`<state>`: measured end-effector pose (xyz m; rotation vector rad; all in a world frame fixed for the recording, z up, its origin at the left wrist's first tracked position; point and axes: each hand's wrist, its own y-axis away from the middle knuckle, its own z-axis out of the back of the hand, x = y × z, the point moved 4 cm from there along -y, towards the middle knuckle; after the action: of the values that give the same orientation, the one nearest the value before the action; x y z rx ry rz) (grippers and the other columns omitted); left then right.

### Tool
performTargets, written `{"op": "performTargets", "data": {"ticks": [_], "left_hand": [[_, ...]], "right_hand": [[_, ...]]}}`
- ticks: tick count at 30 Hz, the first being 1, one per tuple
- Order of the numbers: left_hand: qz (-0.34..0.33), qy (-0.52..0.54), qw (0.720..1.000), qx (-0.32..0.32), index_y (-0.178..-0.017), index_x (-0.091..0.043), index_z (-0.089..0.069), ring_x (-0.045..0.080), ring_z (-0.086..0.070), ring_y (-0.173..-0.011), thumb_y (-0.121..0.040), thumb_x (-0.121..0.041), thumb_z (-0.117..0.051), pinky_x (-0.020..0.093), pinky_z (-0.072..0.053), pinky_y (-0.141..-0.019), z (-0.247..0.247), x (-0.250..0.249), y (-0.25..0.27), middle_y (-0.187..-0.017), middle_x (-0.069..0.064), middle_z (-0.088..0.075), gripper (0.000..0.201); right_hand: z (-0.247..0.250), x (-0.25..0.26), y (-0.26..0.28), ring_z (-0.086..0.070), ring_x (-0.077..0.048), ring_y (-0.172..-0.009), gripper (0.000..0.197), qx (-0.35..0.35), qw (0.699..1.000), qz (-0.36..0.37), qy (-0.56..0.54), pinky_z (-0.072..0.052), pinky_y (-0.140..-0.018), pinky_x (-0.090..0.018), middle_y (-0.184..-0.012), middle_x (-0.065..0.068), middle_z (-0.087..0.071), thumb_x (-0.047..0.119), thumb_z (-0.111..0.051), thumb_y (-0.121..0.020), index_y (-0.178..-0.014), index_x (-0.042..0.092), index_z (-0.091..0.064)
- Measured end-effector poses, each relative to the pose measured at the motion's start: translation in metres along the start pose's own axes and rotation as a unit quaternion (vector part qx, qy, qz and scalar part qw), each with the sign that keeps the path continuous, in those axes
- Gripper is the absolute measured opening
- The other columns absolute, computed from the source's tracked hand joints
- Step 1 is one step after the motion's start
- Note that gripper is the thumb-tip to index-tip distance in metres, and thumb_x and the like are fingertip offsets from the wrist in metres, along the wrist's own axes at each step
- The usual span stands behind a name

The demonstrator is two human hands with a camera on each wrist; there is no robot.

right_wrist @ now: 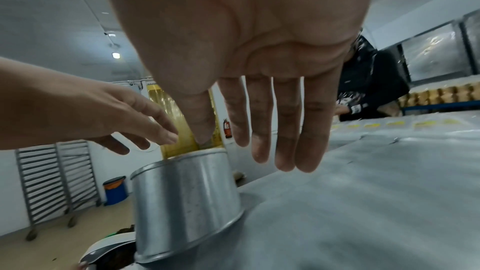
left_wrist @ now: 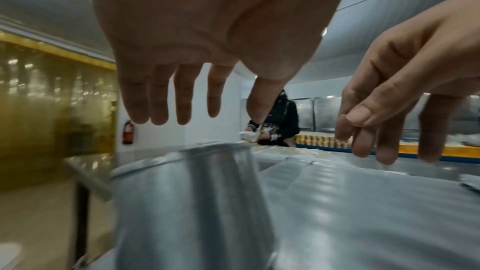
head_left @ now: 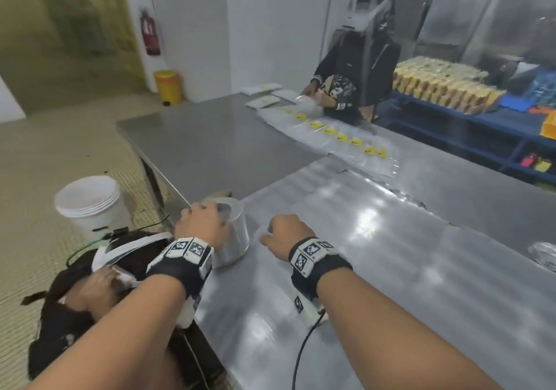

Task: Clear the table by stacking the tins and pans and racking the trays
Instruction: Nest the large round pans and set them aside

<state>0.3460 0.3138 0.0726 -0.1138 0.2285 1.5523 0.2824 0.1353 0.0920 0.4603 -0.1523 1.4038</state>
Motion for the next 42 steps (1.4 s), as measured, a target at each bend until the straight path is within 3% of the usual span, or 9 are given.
{"op": "performTargets", "data": {"ticks": [7,13,18,24,28,33,35,39,42], "left_hand": [[0.126,0.103,0.986,0.043,-0.113,-0.001,-0.061,0.04,-0.062,-0.106,-0.088,-0.065,-0.045,0.044,-0.051,-0.095,-0.018,0.06,-0.056,-0.115,0.022,-0.065,0.07],[0.152,0.156,0.975,0.049,-0.083,-0.003,-0.065,0.034,-0.066,-0.084,-0.077,-0.027,-0.071,0.031,-0.05,-0.067,-0.017,0.066,-0.062,-0.086,0.015,-0.068,0.026],[0.143,0.201,0.969,-0.003,-0.073,-0.005,-0.065,0.03,-0.067,-0.071,-0.067,-0.03,-0.075,0.027,-0.048,-0.057,-0.008,0.053,-0.048,-0.075,0.012,-0.069,0.028],[0.087,0.226,0.97,-0.035,-0.083,-0.005,-0.06,0.026,-0.064,-0.074,-0.066,-0.03,-0.079,0.028,-0.049,-0.06,0.004,0.008,-0.005,-0.081,0.007,-0.066,0.036],[0.047,0.261,0.964,-0.016,-0.095,-0.013,-0.061,0.025,-0.065,-0.087,-0.064,-0.029,-0.078,0.03,-0.054,-0.074,-0.003,-0.037,0.028,-0.096,0.006,-0.068,0.039],[-0.005,0.324,0.946,0.025,-0.092,-0.018,-0.048,0.021,-0.061,-0.085,-0.067,-0.022,-0.076,0.029,-0.046,-0.07,-0.017,-0.101,0.076,-0.097,0.006,-0.064,0.038],[-0.03,0.332,0.941,0.062,-0.095,-0.015,-0.048,0.023,-0.062,-0.088,-0.067,-0.023,-0.076,0.033,-0.052,-0.074,-0.024,-0.129,0.094,-0.094,0.005,-0.063,0.041],[-0.032,0.434,0.885,0.167,-0.093,-0.018,-0.049,0.028,-0.07,-0.083,-0.055,-0.055,-0.081,0.048,-0.063,-0.068,-0.04,-0.183,0.137,-0.095,0.009,-0.067,0.062],[-0.011,0.499,0.829,0.251,-0.1,-0.016,-0.053,0.039,-0.068,-0.091,-0.051,-0.077,-0.07,0.054,-0.061,-0.058,-0.05,-0.222,0.17,-0.105,0.012,-0.063,0.08]], "right_hand": [[-0.037,0.044,-0.06,-0.064,-0.036,-0.099,0.041,0.015,0.992,-0.013,-0.122,-0.049,-0.077,-0.034,-0.111,-0.016,-0.067,0.047,-0.055,-0.092,-0.107,0.009,-0.064],[-0.057,0.051,-0.083,-0.062,-0.036,-0.108,0.053,0.017,0.974,-0.071,-0.216,-0.053,-0.092,-0.041,-0.121,-0.015,-0.064,0.047,-0.06,-0.085,-0.122,0.009,-0.059],[-0.049,0.04,-0.073,-0.061,-0.036,-0.11,0.05,-0.022,0.963,-0.104,-0.249,-0.051,-0.088,-0.037,-0.124,-0.016,-0.06,0.034,-0.061,-0.088,-0.126,0.004,-0.048],[-0.024,-0.005,-0.03,-0.064,-0.037,-0.101,0.045,-0.114,0.941,-0.14,-0.285,-0.055,-0.085,-0.04,-0.116,-0.015,-0.062,0.03,-0.065,-0.085,-0.118,0.009,-0.044],[-0.004,-0.049,0.011,-0.066,-0.035,-0.086,0.046,-0.157,0.919,-0.165,-0.321,-0.06,-0.072,-0.047,-0.103,-0.012,-0.061,0.027,-0.07,-0.075,-0.107,0.011,-0.041],[0.023,-0.115,0.076,-0.065,-0.029,-0.079,0.048,-0.209,0.898,-0.193,-0.335,-0.061,-0.063,-0.048,-0.093,-0.005,-0.055,0.029,-0.071,-0.069,-0.101,0.015,-0.038],[0.034,-0.142,0.108,-0.063,-0.028,-0.082,0.052,-0.234,0.893,-0.2,-0.329,-0.061,-0.064,-0.047,-0.093,-0.003,-0.053,0.034,-0.072,-0.063,-0.099,0.016,-0.038],[0.044,-0.194,0.173,-0.059,-0.026,-0.084,0.045,-0.28,0.874,-0.234,-0.321,-0.059,-0.064,-0.044,-0.094,-0.003,-0.051,0.03,-0.07,-0.058,-0.089,0.02,-0.039],[0.046,-0.227,0.223,-0.055,-0.022,-0.078,0.042,-0.315,0.861,-0.247,-0.313,-0.045,-0.058,-0.029,-0.096,-0.004,-0.05,0.024,-0.072,-0.063,-0.085,0.021,-0.036]]}}
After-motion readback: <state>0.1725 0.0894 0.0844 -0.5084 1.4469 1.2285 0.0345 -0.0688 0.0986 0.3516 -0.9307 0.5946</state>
